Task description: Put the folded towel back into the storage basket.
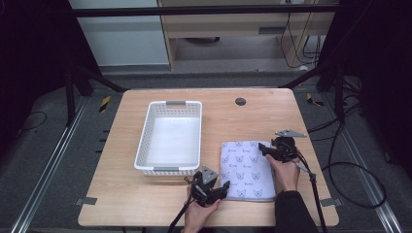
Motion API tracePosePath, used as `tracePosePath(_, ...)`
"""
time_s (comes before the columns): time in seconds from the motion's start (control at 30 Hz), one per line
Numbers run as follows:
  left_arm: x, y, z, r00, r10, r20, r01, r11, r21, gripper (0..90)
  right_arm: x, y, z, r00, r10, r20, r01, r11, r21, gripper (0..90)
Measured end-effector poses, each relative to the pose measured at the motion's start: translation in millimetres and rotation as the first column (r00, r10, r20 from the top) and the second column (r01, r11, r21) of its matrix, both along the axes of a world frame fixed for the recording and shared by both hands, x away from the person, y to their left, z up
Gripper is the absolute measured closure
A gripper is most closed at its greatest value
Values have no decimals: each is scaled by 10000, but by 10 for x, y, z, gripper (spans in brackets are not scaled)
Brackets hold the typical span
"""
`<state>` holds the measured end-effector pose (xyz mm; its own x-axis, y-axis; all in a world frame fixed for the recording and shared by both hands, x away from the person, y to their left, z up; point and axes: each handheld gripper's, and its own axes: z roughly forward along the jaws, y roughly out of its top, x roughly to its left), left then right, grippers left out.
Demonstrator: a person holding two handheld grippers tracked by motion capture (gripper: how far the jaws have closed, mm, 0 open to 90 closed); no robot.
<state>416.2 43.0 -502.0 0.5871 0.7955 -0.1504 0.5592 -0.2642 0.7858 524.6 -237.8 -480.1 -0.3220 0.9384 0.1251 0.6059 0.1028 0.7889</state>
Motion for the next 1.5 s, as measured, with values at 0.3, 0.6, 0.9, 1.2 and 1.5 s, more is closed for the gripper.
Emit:
tracePosePath(0.3, 2, -30, -35, 9996, 71, -279, -70, 10000, 30, 514, 16, 14, -82, 9990, 101, -444, -106, 9999, -120, 432)
tracePosePath(0.6, 6, -73, -35, 9991, 37, -431, -31, 9999, 126, 559, 40, 8, -172, 9960, 32, -889, -5, 9995, 306, 467)
tracePosePath(0.9, 38, -75, -26, 9960, -112, -889, 92, 9997, -226, 659, 35, -26, -212, 9937, 176, -1110, -44, 9930, 1184, 602)
tracePosePath(1.2, 30, -77, -4, 9962, -53, -869, 24, 9994, -334, 770, 19, -6, -169, 9931, 261, -1144, -122, 9927, 1201, 709)
tracePosePath(1.5, -34, -12, 193, 9991, -272, -340, 245, 9968, -763, 809, -60, 15, 29, 9957, 565, -729, -469, 9907, 1275, 721)
